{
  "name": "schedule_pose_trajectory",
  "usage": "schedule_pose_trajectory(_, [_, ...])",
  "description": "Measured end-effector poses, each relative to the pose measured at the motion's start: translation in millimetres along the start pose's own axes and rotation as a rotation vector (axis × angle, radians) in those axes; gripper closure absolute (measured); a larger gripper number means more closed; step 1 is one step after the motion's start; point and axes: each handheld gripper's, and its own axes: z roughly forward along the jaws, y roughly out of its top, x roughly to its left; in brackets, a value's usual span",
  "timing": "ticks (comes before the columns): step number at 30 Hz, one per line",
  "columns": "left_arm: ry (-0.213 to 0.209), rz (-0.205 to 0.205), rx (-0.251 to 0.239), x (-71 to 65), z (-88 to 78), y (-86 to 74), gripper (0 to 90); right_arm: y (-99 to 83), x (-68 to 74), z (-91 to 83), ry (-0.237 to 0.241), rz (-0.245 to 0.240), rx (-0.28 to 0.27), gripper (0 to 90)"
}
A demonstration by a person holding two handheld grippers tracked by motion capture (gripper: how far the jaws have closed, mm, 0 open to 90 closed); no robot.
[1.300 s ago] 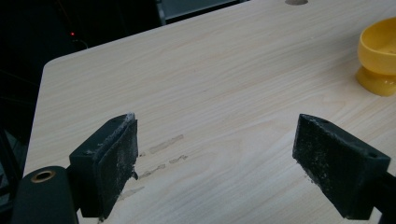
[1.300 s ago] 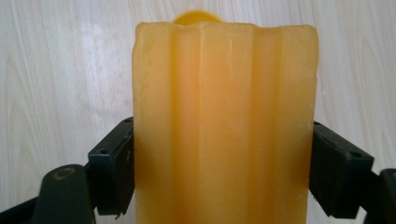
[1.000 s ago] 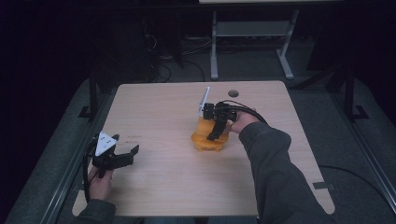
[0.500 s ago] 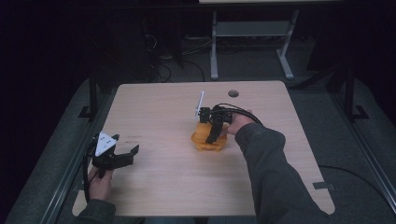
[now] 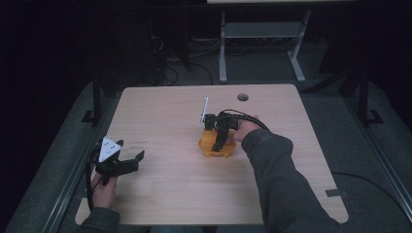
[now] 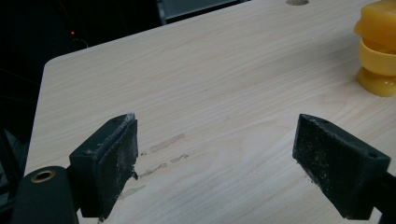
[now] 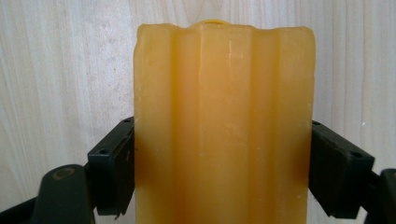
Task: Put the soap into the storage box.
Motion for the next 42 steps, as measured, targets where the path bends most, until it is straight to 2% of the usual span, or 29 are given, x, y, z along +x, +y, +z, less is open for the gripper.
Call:
schedule_pose_trajectory(8, [-0.001, -0.002, 0.000, 0.0, -0.3, 0.1, 13.4, -1.2, 0.1, 0.3, -0.002, 0.008, -0.012, 20.2])
schedule_pose_trajectory(13, [-0.002, -0.001, 0.000, 0.0, -0.3, 0.1, 13.4, -1.1, -0.8, 0.3, 0.001, 0.036, -0.012, 20.1])
schedule_pose_trajectory(24, [0.001, -0.001, 0.000, -0.1, 0.0, 0.1, 13.4, -2.6, -1.1, -0.2, 0.002, 0.057, -0.026, 18.5])
schedule_pose_trajectory(42, [0.004, -0.001, 0.001, 0.9, -0.3, 0.1, 13.4, -5.4, -1.4, -4.6, 0.004, 0.077, -0.047, 19.2])
